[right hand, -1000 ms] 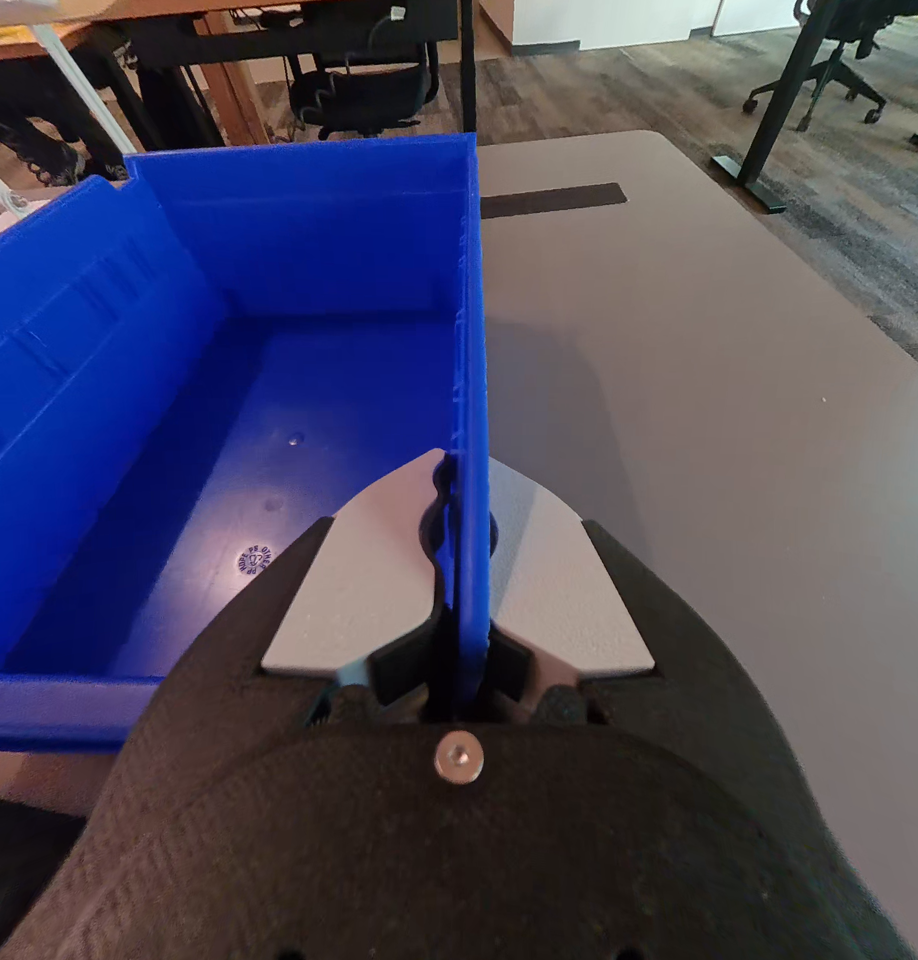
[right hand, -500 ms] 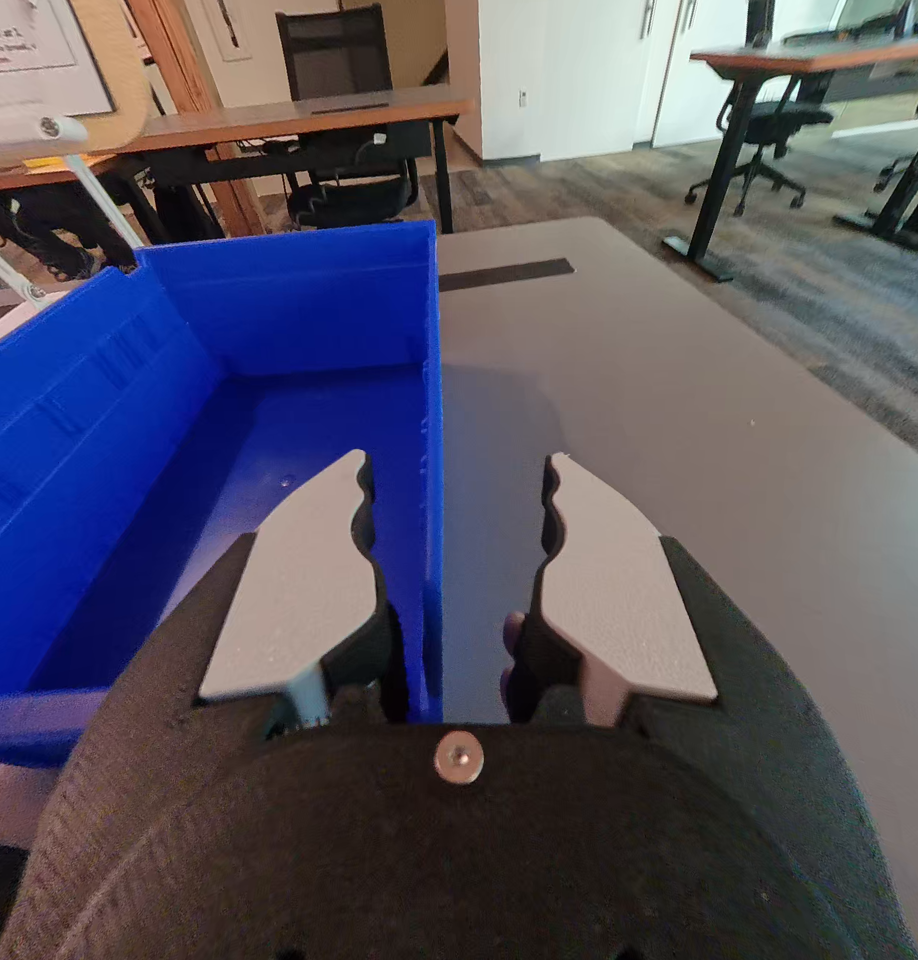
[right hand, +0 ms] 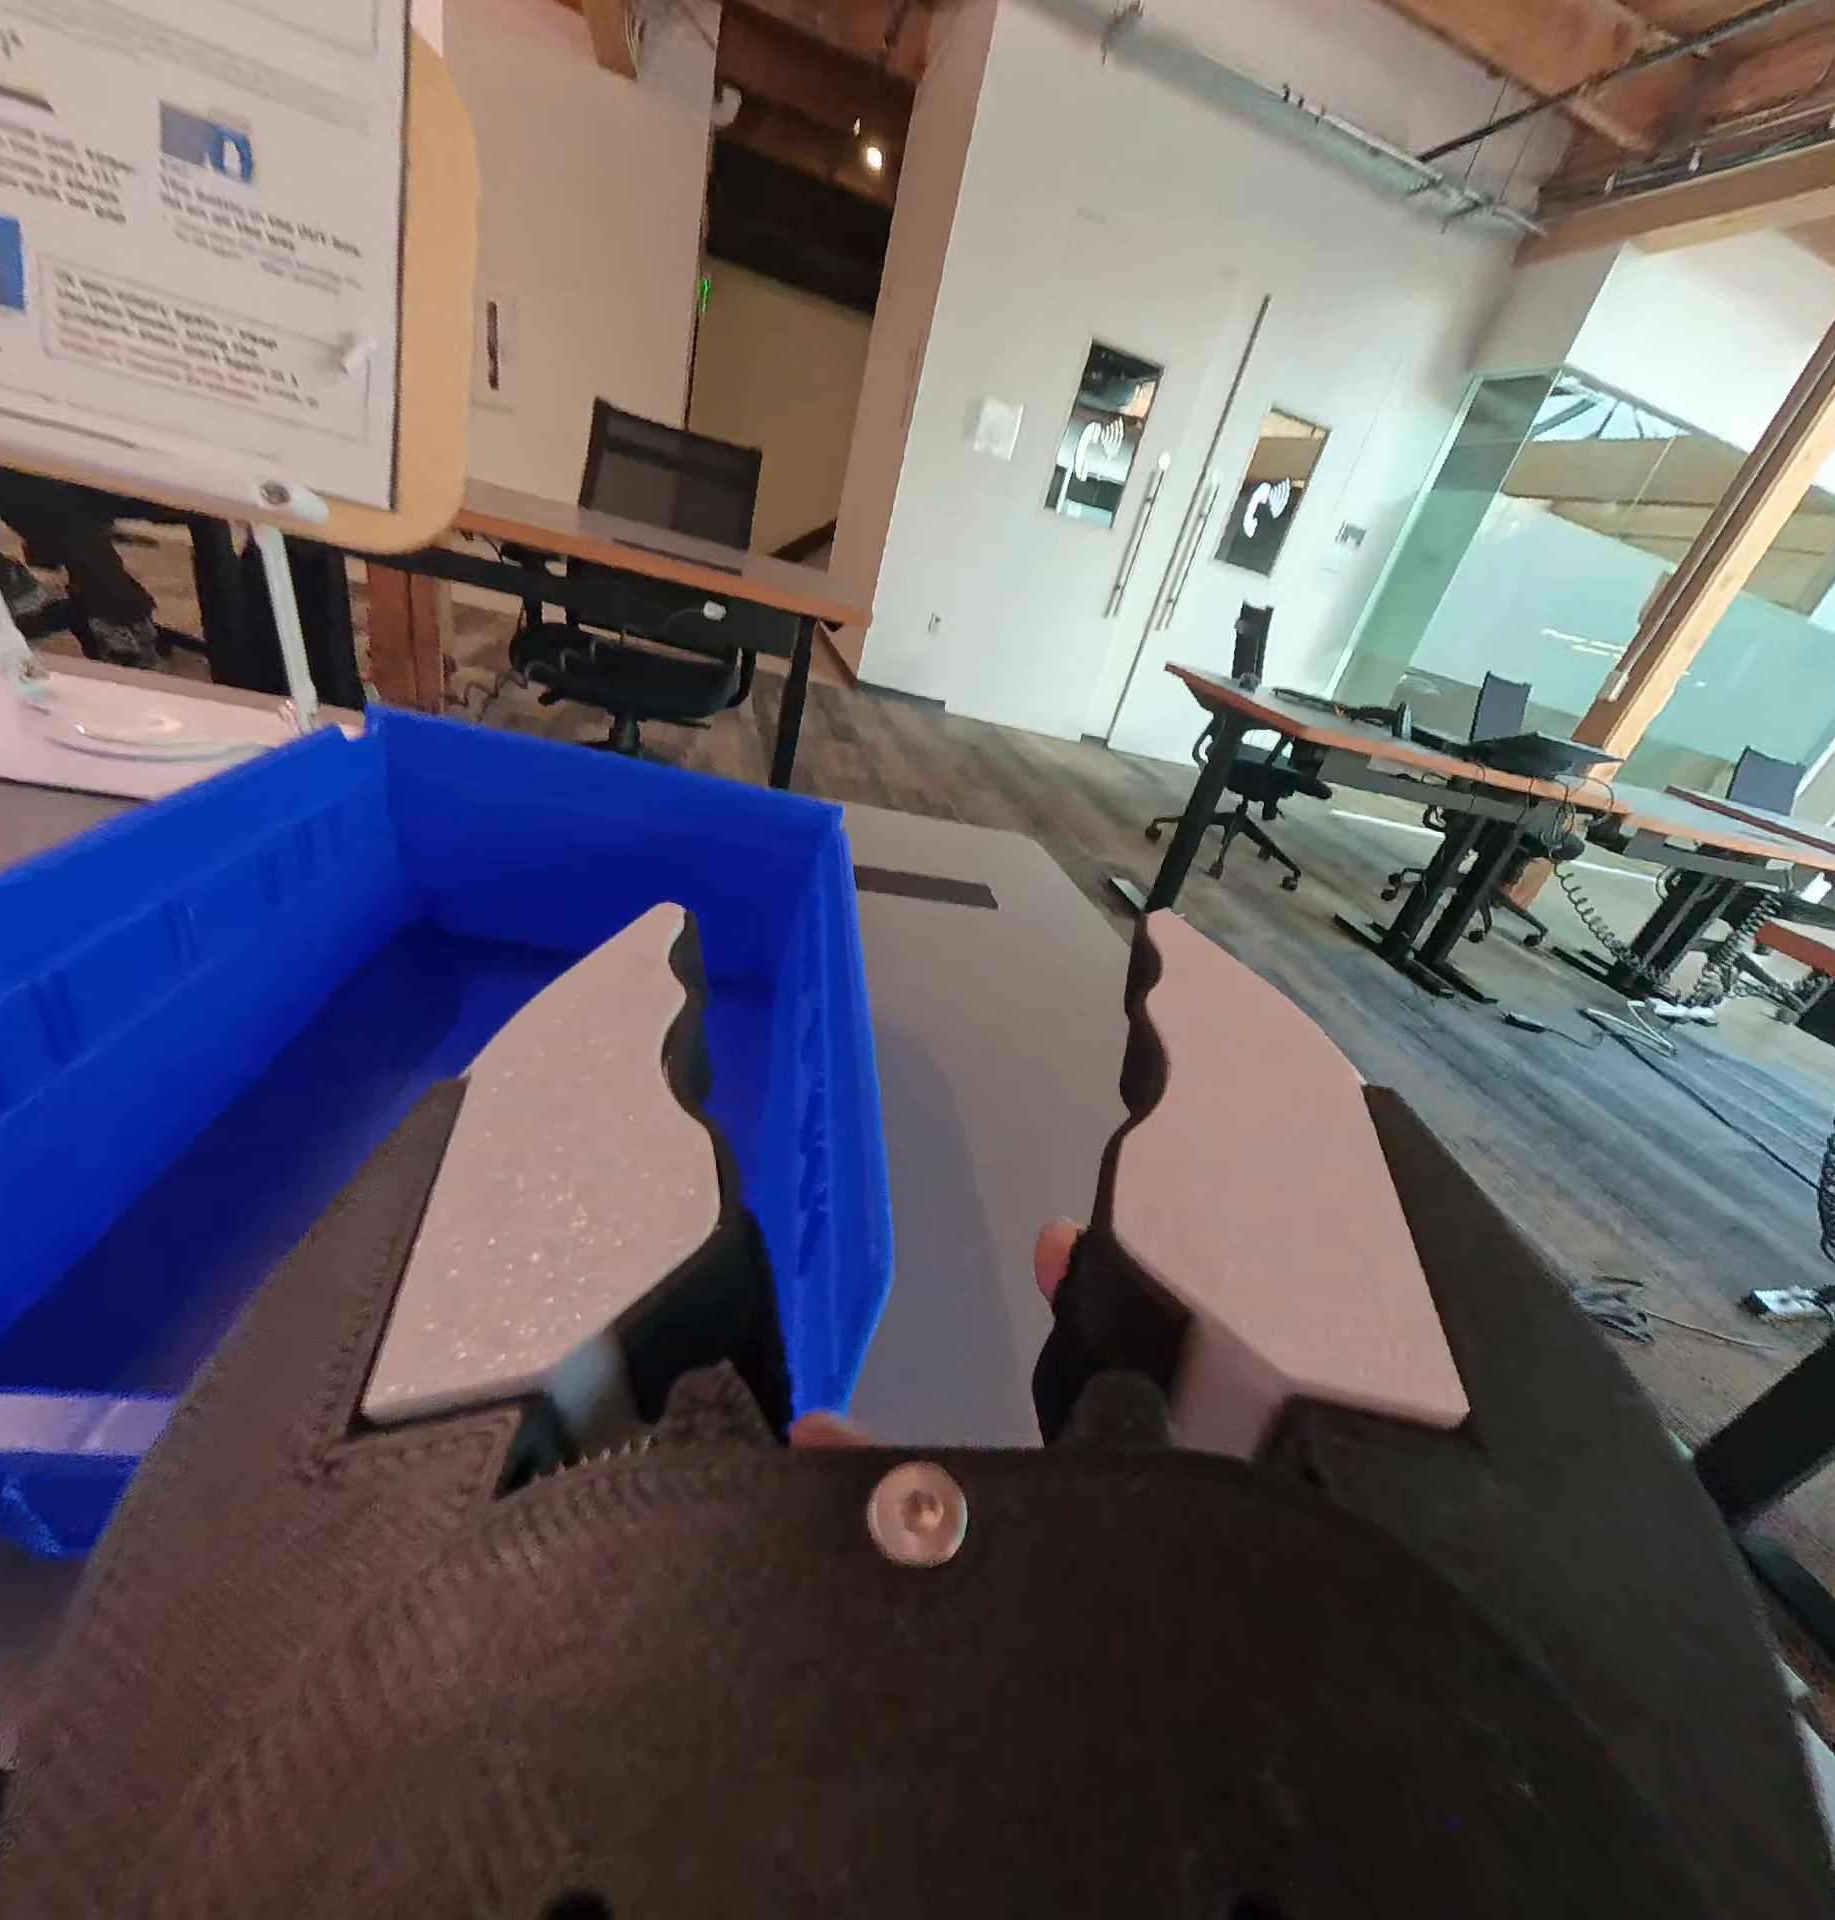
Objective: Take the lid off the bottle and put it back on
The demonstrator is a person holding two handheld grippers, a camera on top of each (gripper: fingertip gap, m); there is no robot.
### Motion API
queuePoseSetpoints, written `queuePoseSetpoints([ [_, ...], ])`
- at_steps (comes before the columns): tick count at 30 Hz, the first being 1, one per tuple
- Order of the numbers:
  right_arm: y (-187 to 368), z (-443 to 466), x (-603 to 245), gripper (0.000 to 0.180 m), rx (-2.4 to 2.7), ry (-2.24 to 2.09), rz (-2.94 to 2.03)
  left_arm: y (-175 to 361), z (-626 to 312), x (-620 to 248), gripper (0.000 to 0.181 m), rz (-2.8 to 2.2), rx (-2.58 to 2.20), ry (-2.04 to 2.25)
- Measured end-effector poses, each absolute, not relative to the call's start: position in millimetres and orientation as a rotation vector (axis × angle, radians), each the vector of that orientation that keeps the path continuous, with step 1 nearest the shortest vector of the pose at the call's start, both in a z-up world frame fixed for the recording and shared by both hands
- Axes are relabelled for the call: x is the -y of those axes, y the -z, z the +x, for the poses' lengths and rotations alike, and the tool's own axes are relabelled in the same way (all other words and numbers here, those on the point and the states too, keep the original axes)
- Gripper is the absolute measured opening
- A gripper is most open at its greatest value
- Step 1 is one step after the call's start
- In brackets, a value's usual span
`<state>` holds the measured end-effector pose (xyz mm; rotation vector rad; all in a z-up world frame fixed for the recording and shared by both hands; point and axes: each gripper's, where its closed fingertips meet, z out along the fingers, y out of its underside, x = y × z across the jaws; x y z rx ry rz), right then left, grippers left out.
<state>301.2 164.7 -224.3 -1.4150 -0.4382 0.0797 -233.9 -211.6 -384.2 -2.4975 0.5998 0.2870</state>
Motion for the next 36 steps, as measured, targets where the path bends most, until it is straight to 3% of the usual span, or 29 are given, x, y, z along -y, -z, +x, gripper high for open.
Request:
queuePoseSetpoints([
  [6, 169.5, 271.5, -126.6, 0.068, 0.416, -0.216, -1.122, 369.2, -229.5, 226.9, 0.057, -2.439, -0.496, -0.275],
  [12, 141.3, 241.8, -84.7, 0.056, 0.325, -0.214, -0.794, 269.0, -210.2, 177.4, 0.057, -1.770, -0.191, -0.331],
  [16, 159.5, 198.5, -73.1, 0.057, 0.391, -0.228, -0.714, 296.5, -225.2, 148.0, 0.057, -1.831, -0.312, -0.736],
  [27, 175.8, 189.8, -77.3, 0.057, 0.438, -0.262, -0.770, 319.9, -241.3, 112.5, 0.053, -2.011, -0.380, -0.959],
  [31, 177.8, 190.4, -78.7, 0.056, 0.440, -0.261, -0.777, 319.9, -271.2, 117.5, 0.022, -2.034, -0.351, -1.241],
  [36, 181.4, 189.5, -82.2, 0.056, 0.442, -0.284, -0.795, 247.9, -281.8, 137.4, 0.006, -1.747, -0.219, -1.380],
])
